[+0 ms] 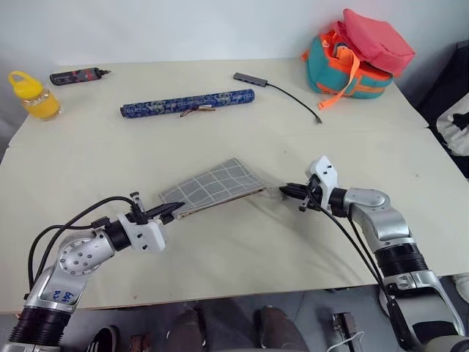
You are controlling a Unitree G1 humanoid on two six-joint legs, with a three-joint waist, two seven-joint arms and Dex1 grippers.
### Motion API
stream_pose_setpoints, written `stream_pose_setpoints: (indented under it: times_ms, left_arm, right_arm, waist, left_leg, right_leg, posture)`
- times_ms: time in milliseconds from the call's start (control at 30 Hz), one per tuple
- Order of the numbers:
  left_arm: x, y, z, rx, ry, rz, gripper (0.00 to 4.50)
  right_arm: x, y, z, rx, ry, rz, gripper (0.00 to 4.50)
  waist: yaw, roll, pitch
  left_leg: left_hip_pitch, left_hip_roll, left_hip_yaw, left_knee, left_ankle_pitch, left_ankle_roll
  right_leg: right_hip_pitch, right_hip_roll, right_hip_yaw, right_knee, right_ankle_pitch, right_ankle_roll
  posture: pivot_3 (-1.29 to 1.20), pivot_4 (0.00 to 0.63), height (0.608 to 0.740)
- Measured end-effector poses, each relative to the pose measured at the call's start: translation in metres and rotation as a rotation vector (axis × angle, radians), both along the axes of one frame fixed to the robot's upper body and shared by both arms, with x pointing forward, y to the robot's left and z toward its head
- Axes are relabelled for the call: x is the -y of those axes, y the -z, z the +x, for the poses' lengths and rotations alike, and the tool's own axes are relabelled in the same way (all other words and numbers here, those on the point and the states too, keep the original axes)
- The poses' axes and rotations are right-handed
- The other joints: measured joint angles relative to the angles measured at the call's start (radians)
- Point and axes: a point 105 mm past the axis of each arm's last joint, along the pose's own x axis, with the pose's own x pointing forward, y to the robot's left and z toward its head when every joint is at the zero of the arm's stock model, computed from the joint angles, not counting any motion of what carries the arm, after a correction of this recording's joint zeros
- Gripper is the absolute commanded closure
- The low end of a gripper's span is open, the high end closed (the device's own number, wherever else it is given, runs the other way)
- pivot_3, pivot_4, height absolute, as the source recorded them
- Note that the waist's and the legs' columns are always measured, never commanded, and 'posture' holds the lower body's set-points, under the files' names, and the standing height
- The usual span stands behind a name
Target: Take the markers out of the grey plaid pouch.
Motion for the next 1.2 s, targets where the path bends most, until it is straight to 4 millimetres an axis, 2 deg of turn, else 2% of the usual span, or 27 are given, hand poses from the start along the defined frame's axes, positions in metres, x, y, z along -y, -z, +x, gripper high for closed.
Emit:
stream_pose_setpoints:
  times_ms: [100,200,300,433,533,633,767,833,933,1033,1200]
  left_arm:
    - [0.002,0.002,0.000,-0.007,0.002,-0.020,4.50]
    - [0.003,0.003,0.001,-0.012,0.005,-0.019,4.50]
    - [0.003,0.002,0.002,-0.016,0.007,-0.029,4.50]
    - [0.002,0.003,0.002,-0.039,0.008,-0.052,4.50]
    - [0.004,0.001,0.004,-0.068,0.005,-0.115,4.50]
    - [0.007,-0.001,0.006,-0.101,0.008,-0.193,4.50]
    - [0.014,-0.013,0.012,-0.100,0.024,-0.255,4.50]
    - [0.015,-0.016,0.013,-0.096,0.032,-0.255,4.50]
    - [0.015,-0.014,0.014,-0.108,0.026,-0.262,4.50]
    - [0.016,-0.013,0.014,-0.116,0.025,-0.268,4.50]
    - [0.018,-0.013,0.014,-0.122,0.031,-0.271,4.50]
  right_arm:
    - [-0.003,0.001,-0.005,-0.034,-0.019,0.026,3.65]
    - [-0.003,-0.001,-0.012,-0.043,-0.055,0.015,2.62]
    - [0.008,-0.006,-0.019,-0.089,-0.064,-0.009,2.62]
    - [0.024,-0.024,-0.023,-0.014,-0.056,-0.111,2.62]
    - [0.030,-0.039,-0.019,0.053,-0.026,-0.113,2.62]
    - [0.010,-0.063,-0.019,0.158,-0.073,-0.071,3.13]
    - [-0.054,-0.093,-0.038,0.299,-0.253,0.041,4.47]
    - [-0.073,-0.098,-0.049,0.341,-0.323,0.032,4.47]
    - [-0.087,-0.090,-0.056,0.377,-0.386,-0.045,4.47]
    - [-0.091,-0.079,-0.057,0.382,-0.410,-0.091,4.47]
    - [-0.084,-0.071,-0.050,0.401,-0.393,-0.153,4.47]
  waist:
    - [0.001,0.000,0.000]
    - [0.001,0.000,0.000]
    - [0.002,0.000,0.000]
    - [0.002,0.000,0.000]
    - [-0.002,0.000,0.000]
    - [-0.006,0.000,0.000]
    - [-0.007,0.000,0.000]
    - [-0.003,0.000,0.000]
    - [0.004,0.000,0.000]
    - [0.002,0.000,0.000]
    - [0.001,0.000,0.000]
  left_leg:
    - [0.000,0.000,0.000,0.000,0.000,0.000]
    - [0.000,0.000,0.001,0.000,0.000,0.000]
    - [0.000,0.000,0.001,0.000,0.000,0.000]
    - [0.000,0.000,0.001,0.000,0.000,0.000]
    - [0.000,0.001,0.001,0.000,0.000,0.000]
    - [0.000,0.002,0.001,0.001,0.000,-0.001]
    - [0.000,0.003,0.000,0.001,-0.001,-0.003]
    - [0.000,0.003,0.000,0.002,-0.002,-0.003]
    - [0.000,0.003,0.001,0.004,-0.003,-0.002]
    - [0.000,0.003,0.001,0.006,-0.003,-0.002]
    - [0.000,0.003,0.001,0.007,-0.003,-0.002]
  right_leg:
    - [0.000,0.000,0.000,0.000,0.000,0.000]
    - [-0.001,0.000,0.000,0.000,0.000,0.000]
    - [0.000,0.000,0.001,0.000,0.000,0.000]
    - [-0.001,0.000,0.001,0.000,0.000,0.000]
    - [-0.001,0.001,0.002,0.000,0.000,0.000]
    - [-0.001,0.002,0.003,0.001,0.000,0.000]
    - [-0.002,0.004,0.002,0.003,0.000,0.000]
    - [-0.001,0.003,0.002,0.002,0.000,0.000]
    - [-0.001,0.003,0.001,0.002,0.000,0.000]
    - [-0.001,0.003,0.002,0.002,0.000,0.000]
    - [0.000,0.004,0.002,0.002,0.000,0.000]
  posture:
    - [0.00,0.150,0.740]
    - [0.00,0.150,0.740]
    - [0.00,0.150,0.740]
    - [0.00,0.150,0.740]
    - [0.00,0.150,0.740]
    - [0.00,0.150,0.740]
    - [0.00,0.150,0.740]
    - [0.00,0.150,0.740]
    - [0.00,0.150,0.740]
    - [0.00,0.150,0.740]
    - [0.00,0.150,0.740]
